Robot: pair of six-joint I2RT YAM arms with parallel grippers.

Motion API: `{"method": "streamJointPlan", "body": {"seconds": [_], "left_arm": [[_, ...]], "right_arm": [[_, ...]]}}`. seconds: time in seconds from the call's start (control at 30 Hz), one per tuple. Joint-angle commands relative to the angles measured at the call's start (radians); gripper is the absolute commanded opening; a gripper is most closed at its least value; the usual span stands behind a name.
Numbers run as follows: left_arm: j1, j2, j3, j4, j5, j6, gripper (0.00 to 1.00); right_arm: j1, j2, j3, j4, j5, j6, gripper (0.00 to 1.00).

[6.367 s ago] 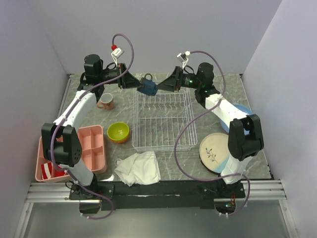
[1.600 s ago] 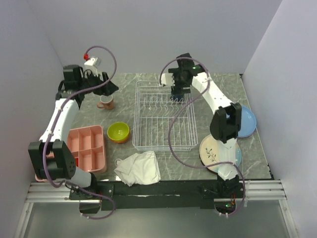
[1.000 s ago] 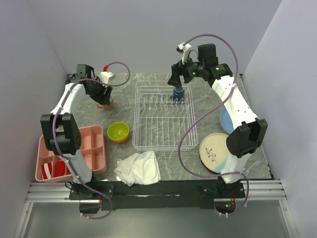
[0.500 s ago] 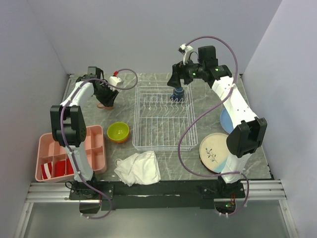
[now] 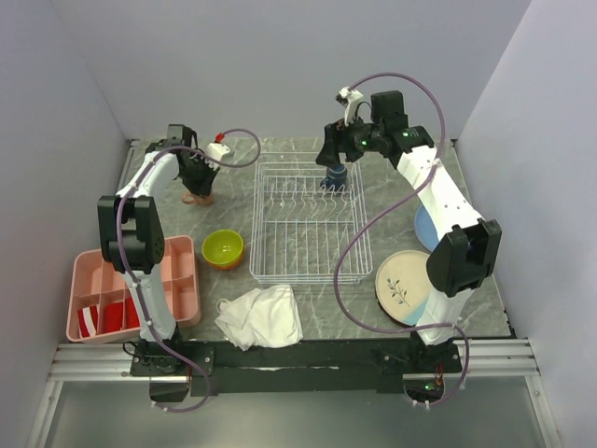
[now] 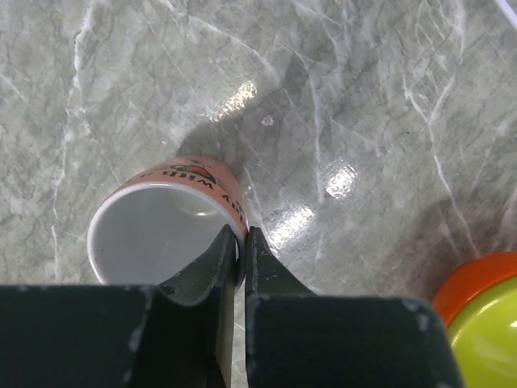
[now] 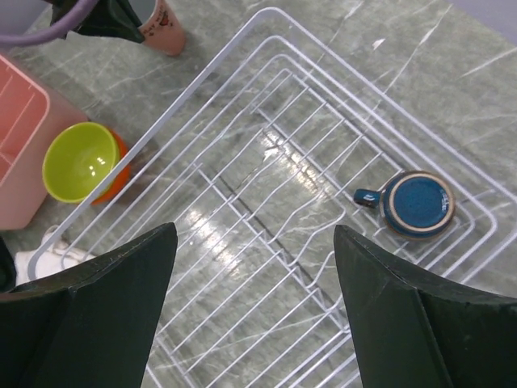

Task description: Load the mixed dishes into the dish rack

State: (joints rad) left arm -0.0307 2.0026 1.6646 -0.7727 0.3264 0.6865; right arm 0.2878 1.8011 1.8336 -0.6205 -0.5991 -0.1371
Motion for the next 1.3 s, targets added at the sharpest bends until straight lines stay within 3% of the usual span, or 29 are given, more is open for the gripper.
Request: {"method": "streamJointPlan", "body": {"seconds": [0.0, 0.1, 0.13, 0.17, 0.23, 0.33, 0.4, 0.43, 0.47, 0.5, 0.6, 0.7, 0.83, 1.27], "left_arm": [[0.002, -0.013, 0.101, -0.037, 0.032, -0.042, 0.01], [0.028, -0.036, 0.24, -0.112, 0.199, -0.155, 0.01], [0.055, -0.047, 0.291, -0.135, 0.276, -0.212, 0.01], [0.06, -0.071, 0.305, -0.14, 0.412, -0.244, 0.01], [0.064, -0.1, 0.299, -0.123, 0.547, -0.348, 0.01], [0.063, -0.156, 0.203, 0.016, 0.813, -0.569, 0.01], [0.058, -0.191, 0.121, 0.259, 0.996, -0.761, 0.01], [0.049, -0.199, 0.056, 0.359, 1.048, -0.951, 0.01], [0.043, -0.202, 0.034, 0.431, 1.085, -1.028, 0.01], [0.038, -0.2, 0.018, 0.528, 1.149, -1.083, 0.01], [0.008, -0.183, 0.027, 0.547, 1.233, -1.162, 0.01], [-0.003, -0.154, 0.047, 0.56, 1.287, -1.223, 0.01], [-0.021, -0.137, 0.052, 0.52, 1.355, -1.233, 0.01], [-0.071, -0.148, 0.05, 0.521, 1.364, -1.251, 0.01]], "right_arm": [[-0.001, -0.051, -0.022, 0.061, -0.06, 0.056, 0.86], [-0.012, -0.06, -0.054, 0.172, -0.229, 0.221, 0.88], [-0.016, -0.056, -0.062, 0.221, -0.272, 0.361, 0.88], [-0.016, -0.039, -0.071, 0.336, -0.342, 0.436, 0.89], [-0.013, -0.02, -0.099, 0.454, -0.37, 0.618, 0.91], [-0.006, 0.024, -0.057, 0.536, -0.403, 0.663, 0.94], [-0.012, 0.046, -0.046, 0.588, -0.451, 0.679, 0.95], [-0.013, 0.041, -0.072, 0.638, -0.465, 0.729, 0.96], [-0.013, 0.02, -0.111, 0.791, -0.47, 0.763, 0.98], [-0.018, 0.012, -0.175, 0.838, -0.469, 0.775, 1.0], [-0.018, 0.033, -0.201, 0.849, -0.501, 0.769, 1.0], [-0.013, 0.02, -0.295, 0.967, -0.522, 0.832, 1.0], [0.002, 0.023, -0.307, 0.912, -0.544, 0.777, 1.0], [0.067, 0.119, -0.255, 0.852, -0.545, 0.791, 1.0]]}}
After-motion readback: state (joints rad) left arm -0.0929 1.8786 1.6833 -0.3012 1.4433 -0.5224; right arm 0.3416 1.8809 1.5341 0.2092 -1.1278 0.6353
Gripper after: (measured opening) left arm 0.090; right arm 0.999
